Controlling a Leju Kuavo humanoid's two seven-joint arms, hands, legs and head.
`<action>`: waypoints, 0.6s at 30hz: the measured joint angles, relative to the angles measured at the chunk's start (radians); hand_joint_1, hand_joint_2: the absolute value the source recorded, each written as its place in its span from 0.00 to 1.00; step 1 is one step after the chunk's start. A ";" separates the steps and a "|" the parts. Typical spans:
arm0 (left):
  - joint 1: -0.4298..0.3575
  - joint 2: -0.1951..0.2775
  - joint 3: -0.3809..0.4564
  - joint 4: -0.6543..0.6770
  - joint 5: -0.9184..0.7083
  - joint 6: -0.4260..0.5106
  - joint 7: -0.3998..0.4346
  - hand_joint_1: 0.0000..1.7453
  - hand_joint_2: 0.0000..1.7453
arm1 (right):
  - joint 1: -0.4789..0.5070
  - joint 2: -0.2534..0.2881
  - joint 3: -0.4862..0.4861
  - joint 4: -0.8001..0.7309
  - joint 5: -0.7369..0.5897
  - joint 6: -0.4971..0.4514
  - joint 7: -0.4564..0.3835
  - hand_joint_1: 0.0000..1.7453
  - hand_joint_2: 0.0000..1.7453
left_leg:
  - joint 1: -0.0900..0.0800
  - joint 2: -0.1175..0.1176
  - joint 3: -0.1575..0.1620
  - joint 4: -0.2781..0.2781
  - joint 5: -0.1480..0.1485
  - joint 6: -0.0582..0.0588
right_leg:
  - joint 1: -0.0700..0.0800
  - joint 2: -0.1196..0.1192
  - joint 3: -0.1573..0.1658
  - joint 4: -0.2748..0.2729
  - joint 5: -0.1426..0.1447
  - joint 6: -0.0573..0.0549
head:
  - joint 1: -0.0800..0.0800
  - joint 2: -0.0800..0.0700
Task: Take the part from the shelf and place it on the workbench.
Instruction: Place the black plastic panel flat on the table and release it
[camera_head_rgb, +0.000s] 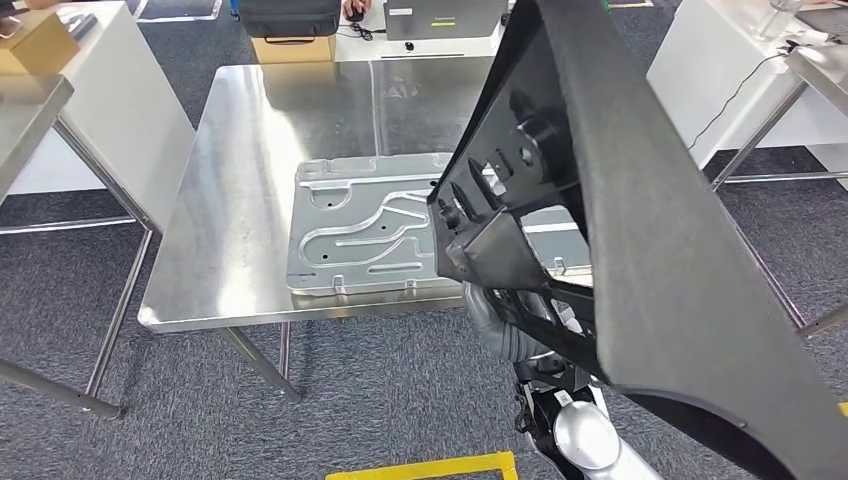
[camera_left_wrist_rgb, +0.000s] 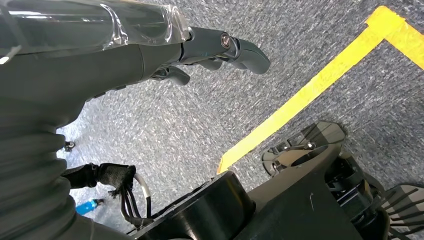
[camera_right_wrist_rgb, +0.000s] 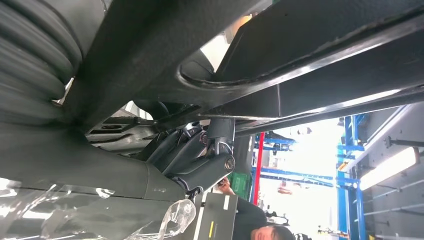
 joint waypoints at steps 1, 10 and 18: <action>0.000 0.000 0.000 0.000 0.000 0.000 -0.002 0.00 1.00 | 0.000 0.000 0.000 0.000 0.000 0.000 0.000 1.00 1.00 | -0.002 0.002 0.000 0.000 -0.001 0.001 | -0.001 -0.001 0.002 -0.005 -0.004 0.010 | 0.000 0.000; 0.000 0.002 0.000 0.000 -0.003 0.004 -0.019 0.00 1.00 | 0.001 0.001 -0.001 -0.010 0.000 -0.007 -0.002 1.00 1.00 | -0.001 0.007 0.002 0.000 -0.002 0.003 | 0.002 -0.001 -0.003 0.001 -0.011 0.032 | -0.001 0.000; 0.000 0.003 -0.001 0.000 -0.006 0.009 -0.021 0.00 1.00 | 0.002 0.001 -0.001 -0.017 0.001 -0.016 -0.002 1.00 1.00 | 0.001 0.007 0.002 0.000 0.002 0.000 | 0.003 0.000 -0.005 0.007 -0.011 0.031 | -0.001 0.000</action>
